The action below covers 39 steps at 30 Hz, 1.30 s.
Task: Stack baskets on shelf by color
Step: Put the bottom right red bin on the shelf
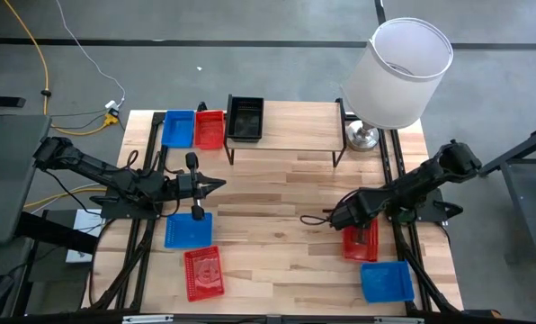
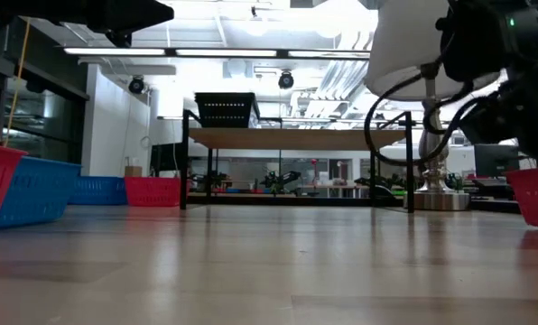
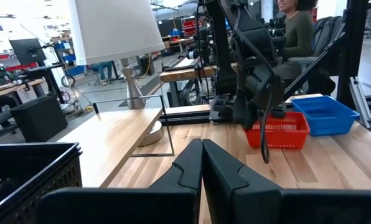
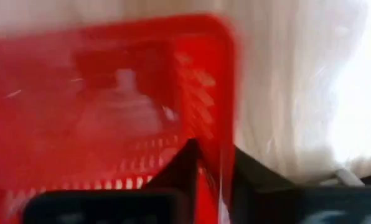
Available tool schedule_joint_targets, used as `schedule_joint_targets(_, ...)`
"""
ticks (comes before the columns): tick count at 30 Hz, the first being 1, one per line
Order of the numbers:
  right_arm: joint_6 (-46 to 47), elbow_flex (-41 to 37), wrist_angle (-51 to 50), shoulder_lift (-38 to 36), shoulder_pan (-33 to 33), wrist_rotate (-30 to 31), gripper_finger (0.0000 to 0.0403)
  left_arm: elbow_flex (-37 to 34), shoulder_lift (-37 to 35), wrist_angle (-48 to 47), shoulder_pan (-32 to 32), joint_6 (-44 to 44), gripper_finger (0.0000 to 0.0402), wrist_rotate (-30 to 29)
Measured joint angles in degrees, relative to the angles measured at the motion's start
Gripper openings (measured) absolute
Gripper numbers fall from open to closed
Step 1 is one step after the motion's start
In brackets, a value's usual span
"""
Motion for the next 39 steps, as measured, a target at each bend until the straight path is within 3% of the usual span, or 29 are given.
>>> schedule_joint_targets(6, -1.0, 7.9, -2.0, 0.0, 0.0, 2.2, 0.001, 0.0, 0.0, 0.0, 0.0, 0.0, 0.0, -0.1)
schedule_joint_targets(12, -5.0, 23.1, -5.5, 0.0, 0.0, 11.6, 0.0002, 0.0, 0.0, 0.1, 0.0, 1.1, 0.0, -0.2)
schedule_joint_targets(19, -19.4, 40.1, -2.1, 0.1, -0.6, 26.7, 0.0001, 0.0, 0.0, 1.3, 0.0, 1.1, 0.0, -0.3)
schedule_joint_targets(23, -30.9, 48.4, 1.4, 1.9, -4.2, 31.3, 0.0, 0.0, 0.0, 1.4, 0.0, 1.1, 0.0, -0.3)
schedule_joint_targets(31, -48.8, 66.7, -2.3, 12.7, -17.7, 29.3, 0.0, 0.0, 0.0, 1.4, 0.0, 1.0, 0.0, -0.4)
schedule_joint_targets(39, -53.1, 81.6, -12.3, 24.6, -32.0, 22.4, 0.0, 0.0, 0.0, 1.4, 0.0, 0.6, 0.0, -0.7)
